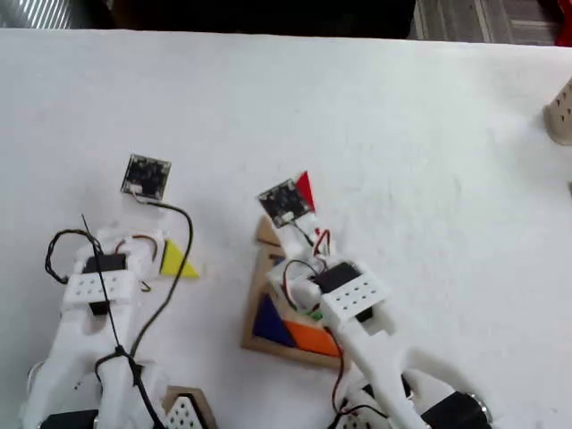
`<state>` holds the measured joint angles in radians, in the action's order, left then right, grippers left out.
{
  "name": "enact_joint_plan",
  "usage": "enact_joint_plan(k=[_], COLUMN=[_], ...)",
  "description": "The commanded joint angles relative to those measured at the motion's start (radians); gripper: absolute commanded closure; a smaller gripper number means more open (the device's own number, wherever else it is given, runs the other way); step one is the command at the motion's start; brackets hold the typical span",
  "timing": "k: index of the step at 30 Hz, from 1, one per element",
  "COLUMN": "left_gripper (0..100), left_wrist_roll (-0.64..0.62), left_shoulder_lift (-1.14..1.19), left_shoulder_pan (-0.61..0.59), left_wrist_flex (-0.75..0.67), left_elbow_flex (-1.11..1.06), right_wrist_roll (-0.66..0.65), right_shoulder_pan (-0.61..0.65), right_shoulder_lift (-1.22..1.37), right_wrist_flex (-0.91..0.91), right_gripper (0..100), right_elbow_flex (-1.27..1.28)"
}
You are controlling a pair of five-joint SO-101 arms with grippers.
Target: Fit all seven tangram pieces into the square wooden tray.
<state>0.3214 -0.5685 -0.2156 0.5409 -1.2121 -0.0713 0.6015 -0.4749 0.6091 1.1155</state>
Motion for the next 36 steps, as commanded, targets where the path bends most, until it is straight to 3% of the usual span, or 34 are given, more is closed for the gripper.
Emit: enact_joint_plan(k=[1,5,11,22,30,36], left_gripper=[98,98,98,98,98,98], left_wrist_roll=[0.012,0.012,0.012,0.012,0.012,0.012], left_shoulder_lift=[-0.033,-0.033,-0.033,-0.033,-0.033,-0.035], left_shoulder_pan=[-0.007,-0.007,-0.007,-0.007,-0.007,-0.007], left_wrist_flex=[-0.018,-0.018,-0.018,-0.018,-0.018,-0.018], left_elbow_flex=[0.006,0.006,0.006,0.006,0.006,0.006], right_wrist_roll=[-0.012,-0.012,-0.014,-0.083,-0.077,-0.077], right_shoulder_pan=[0.031,0.027,-0.047,-0.047,-0.012,0.076], right_shoulder_lift=[-0.035,-0.045,-0.179,-0.136,0.074,0.087], right_wrist_flex=[0.01,0.022,0.246,0.094,0.185,0.162], right_gripper=[98.1,98.1,98.0,98.1,98.1,98.1], right_elbow_flex=[-0.003,-0.005,-0.077,0.058,-0.095,-0.11])
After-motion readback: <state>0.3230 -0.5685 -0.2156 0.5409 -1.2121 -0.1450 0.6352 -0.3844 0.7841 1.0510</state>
